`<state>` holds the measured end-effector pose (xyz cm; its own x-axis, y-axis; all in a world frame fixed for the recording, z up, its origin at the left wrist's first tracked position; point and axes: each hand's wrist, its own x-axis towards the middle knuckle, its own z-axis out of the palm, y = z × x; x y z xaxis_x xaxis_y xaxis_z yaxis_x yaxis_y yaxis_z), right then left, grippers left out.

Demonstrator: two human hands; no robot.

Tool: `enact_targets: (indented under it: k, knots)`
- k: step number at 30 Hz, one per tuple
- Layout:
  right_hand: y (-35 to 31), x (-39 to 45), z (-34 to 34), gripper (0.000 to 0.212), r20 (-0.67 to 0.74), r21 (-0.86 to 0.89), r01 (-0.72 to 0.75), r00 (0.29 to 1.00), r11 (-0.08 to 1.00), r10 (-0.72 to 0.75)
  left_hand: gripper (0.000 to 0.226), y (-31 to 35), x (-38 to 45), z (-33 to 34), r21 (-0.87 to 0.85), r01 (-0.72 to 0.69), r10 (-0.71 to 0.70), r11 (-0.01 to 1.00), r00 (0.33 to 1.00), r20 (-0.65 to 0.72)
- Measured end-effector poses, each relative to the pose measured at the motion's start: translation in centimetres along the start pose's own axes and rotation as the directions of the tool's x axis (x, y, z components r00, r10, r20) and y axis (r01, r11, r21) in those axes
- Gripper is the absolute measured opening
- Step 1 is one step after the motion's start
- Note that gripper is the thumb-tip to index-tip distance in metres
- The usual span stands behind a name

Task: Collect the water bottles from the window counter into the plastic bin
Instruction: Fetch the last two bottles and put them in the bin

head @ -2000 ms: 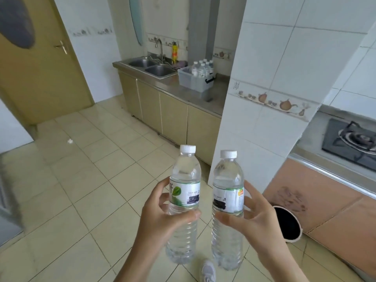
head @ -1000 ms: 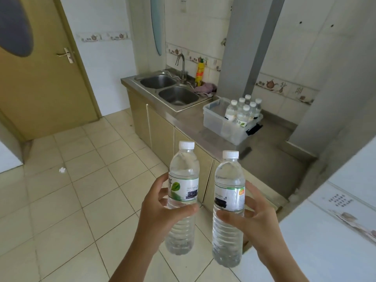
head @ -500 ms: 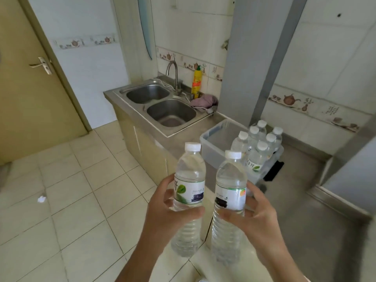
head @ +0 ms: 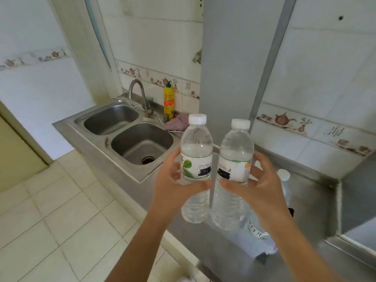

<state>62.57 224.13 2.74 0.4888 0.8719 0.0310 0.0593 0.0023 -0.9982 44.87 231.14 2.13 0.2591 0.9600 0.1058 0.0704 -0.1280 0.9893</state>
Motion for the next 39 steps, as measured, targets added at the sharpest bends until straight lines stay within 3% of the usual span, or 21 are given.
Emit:
enact_targets:
  k: [6, 12, 18, 24, 28, 34, 39]
  knots:
    - [0.5, 8.0, 1.9, 0.08, -0.167, -0.126, 0.015, 0.985, 0.992, -0.036, 0.083, -2.9, 11.9, 1.9, -0.04, -0.006, 0.015, 0.999, 0.973, 0.229]
    - [3.0, 12.6, 2.1, 0.079, -0.319, -0.263, -0.122, 0.947, 0.957, 0.033, 0.086, -7.4, 19.2, 5.1, -0.025, 0.039, -0.023, 0.999, 0.884, 0.467]
    - [5.5, 14.7, 2.0, 0.09, -0.415, -0.437, -0.263, 0.908, 0.86, 0.066, 0.078, -11.6, 22.5, 7.8, 0.05, 0.05, -0.07, 0.998, 0.786, 0.614]
    - [7.2, 15.4, 1.9, 0.081, -0.445, -0.635, -0.341, 0.895, 0.694, 0.033, 0.073, -14.2, 23.4, 9.0, 0.1, 0.02, -0.083, 0.995, 0.731, 0.678]
    - [8.1, 15.7, 1.7, 0.071, -0.414, -0.731, -0.378, 0.908, 0.569, 0.071, 0.08, -15.1, 23.2, 9.3, 0.166, -0.111, -0.043, 0.98, 0.694, 0.719]
    - [8.2, 15.1, 1.5, 0.061, -0.404, -0.725, -0.396, 0.907, 0.563, 0.118, 0.09, -16.0, 23.0, 9.4, 0.284, -0.278, -0.017, 0.918, 0.687, 0.726]
    - [8.3, 14.7, 1.5, 0.057, -0.391, -0.716, -0.391, 0.911, 0.578, 0.132, 0.095, -16.5, 22.3, 9.3, 0.333, -0.301, -0.028, 0.894, 0.703, 0.71]
